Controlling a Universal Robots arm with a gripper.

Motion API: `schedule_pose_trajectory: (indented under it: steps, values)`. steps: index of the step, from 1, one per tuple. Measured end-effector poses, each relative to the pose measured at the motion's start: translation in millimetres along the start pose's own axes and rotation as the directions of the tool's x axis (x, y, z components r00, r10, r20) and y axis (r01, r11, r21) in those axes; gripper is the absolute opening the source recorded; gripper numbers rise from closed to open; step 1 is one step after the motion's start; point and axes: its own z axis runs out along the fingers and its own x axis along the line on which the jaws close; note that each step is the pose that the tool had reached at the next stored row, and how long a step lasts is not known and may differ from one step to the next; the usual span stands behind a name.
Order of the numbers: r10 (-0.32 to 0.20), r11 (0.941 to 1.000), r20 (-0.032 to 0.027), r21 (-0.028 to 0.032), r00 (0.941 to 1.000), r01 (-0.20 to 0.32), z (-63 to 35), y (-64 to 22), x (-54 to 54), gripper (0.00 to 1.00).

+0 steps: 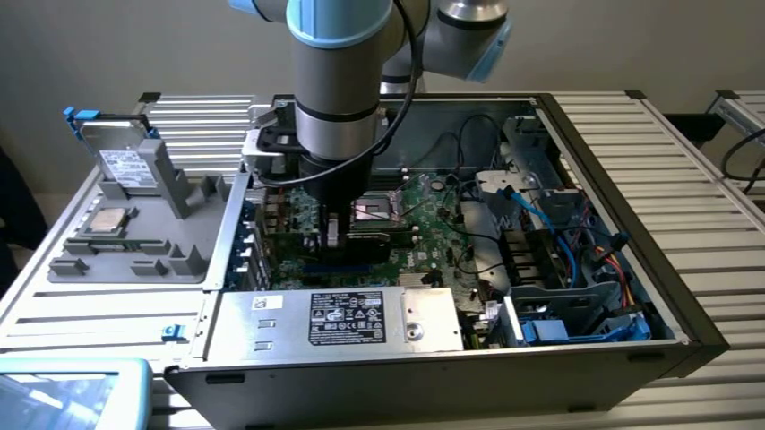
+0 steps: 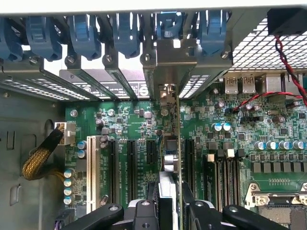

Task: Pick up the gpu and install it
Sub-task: 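Insert the gpu into the slot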

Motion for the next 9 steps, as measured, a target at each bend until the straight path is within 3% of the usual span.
schedule_pose_trajectory:
  steps: [9]
  values:
    - [0.0,1.0,-0.0001,0.0,1.0,0.0,1.1,0.5,0.0,0.29]
